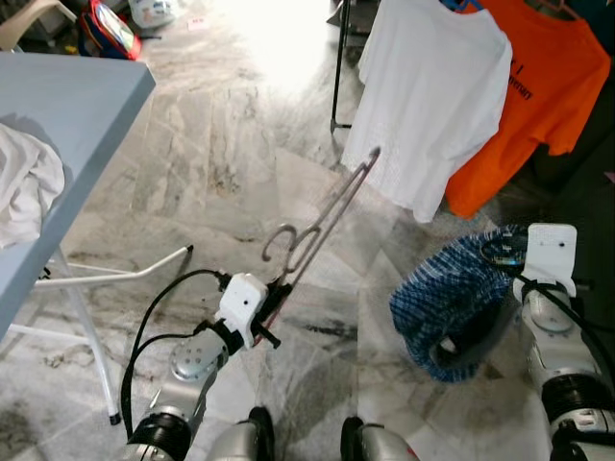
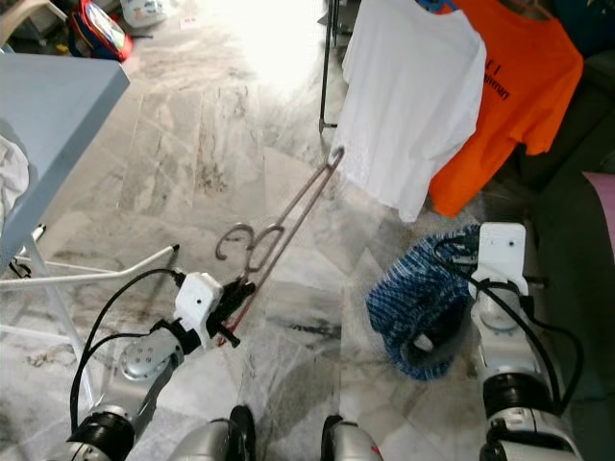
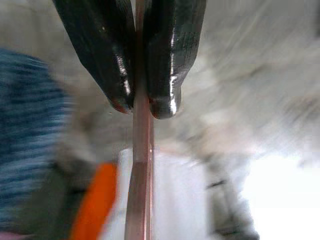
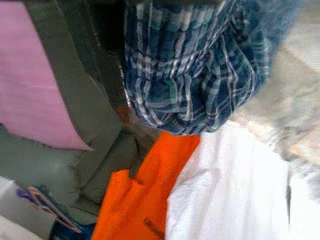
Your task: Hang hanger
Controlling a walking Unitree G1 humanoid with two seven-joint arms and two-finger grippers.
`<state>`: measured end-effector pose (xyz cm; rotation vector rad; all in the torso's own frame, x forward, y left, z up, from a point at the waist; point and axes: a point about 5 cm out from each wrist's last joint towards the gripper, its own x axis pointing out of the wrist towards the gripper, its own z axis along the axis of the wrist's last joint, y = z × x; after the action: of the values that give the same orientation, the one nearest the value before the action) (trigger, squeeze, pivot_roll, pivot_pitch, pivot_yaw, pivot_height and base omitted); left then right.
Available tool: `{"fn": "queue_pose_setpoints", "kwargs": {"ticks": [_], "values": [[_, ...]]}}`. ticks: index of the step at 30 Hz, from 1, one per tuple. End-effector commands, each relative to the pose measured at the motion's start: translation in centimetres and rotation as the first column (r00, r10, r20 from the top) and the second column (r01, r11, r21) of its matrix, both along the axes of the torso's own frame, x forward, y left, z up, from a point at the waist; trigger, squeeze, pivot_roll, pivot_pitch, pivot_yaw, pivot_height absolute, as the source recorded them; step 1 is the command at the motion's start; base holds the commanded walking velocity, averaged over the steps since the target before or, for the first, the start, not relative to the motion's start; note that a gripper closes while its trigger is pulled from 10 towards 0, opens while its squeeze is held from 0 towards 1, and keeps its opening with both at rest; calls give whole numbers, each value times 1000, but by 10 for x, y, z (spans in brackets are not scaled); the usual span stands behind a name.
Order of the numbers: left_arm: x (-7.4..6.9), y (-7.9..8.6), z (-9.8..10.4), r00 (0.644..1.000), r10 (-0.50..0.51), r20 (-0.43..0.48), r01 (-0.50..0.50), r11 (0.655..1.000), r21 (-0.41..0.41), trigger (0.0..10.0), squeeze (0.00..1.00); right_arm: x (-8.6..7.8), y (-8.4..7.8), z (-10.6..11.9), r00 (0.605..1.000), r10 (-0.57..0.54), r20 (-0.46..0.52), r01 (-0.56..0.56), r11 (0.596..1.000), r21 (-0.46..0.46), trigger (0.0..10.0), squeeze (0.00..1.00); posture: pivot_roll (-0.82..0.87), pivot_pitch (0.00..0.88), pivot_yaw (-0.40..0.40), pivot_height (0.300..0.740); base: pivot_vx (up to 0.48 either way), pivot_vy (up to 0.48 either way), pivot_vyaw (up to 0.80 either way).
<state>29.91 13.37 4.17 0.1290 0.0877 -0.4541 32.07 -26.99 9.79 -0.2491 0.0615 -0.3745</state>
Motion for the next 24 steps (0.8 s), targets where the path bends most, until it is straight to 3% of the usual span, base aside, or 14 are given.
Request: {"fn": "queue_pose_setpoints", "kwargs": {"ticks": [1,2,3,4,7,8,9,10,17,24], "values": [[-4,5,-9,996,82,-40,-82,997,5,7059,0,-3,6,1,999,29,33,-30,999,14,0,0,-9,211,-17,740,0,0,0],[-4,5,-9,996,82,-40,-82,997,5,7059,0,-3,6,1,999,29,33,-30,999,14,0,0,-9,211,-17,740,0,0,0],[-3,9,-10,986,164,-37,-164,986,22,9725,0,-6,16,1,996,59,65,-62,997,43,0,0,-4,203,-20,740,0,0,0],[-3,9,-10,986,164,-37,-164,986,22,9725,0,-6,16,1,996,59,65,-62,997,43,0,0,-4,203,-20,740,0,0,0],[-1,22,-7,939,344,-16,-344,939,12,10000,0,-16,54,11,970,171,173,-186,980,72,0,0,-2,192,-21,740,0,0,0],[-1,26,-6,931,365,-23,-366,931,-8,10000,0,-18,64,15,958,208,195,-223,973,60,2667,0,1,187,-20,740,0,0,0],[-1,26,-6,931,365,-23,-366,931,-8,10000,0,-18,64,15,958,208,195,-223,973,60,2667,0,1,187,-20,740,0,0,0],[-1,29,-5,925,379,-21,-379,925,-16,10000,0,-20,75,20,944,251,215,-268,962,50,10000,0,3,186,-19,740,0,0,0],[4,26,2,934,357,-1,-357,934,-16,10000,0,-17,93,27,920,314,236,-327,945,19,10000,0,8,182,-23,740,0,0,229],[11,24,9,929,369,4,-369,929,-36,10000,0,-20,95,31,923,314,222,-331,943,43,10000,0,12,184,-19,740,0,0,431]]}}
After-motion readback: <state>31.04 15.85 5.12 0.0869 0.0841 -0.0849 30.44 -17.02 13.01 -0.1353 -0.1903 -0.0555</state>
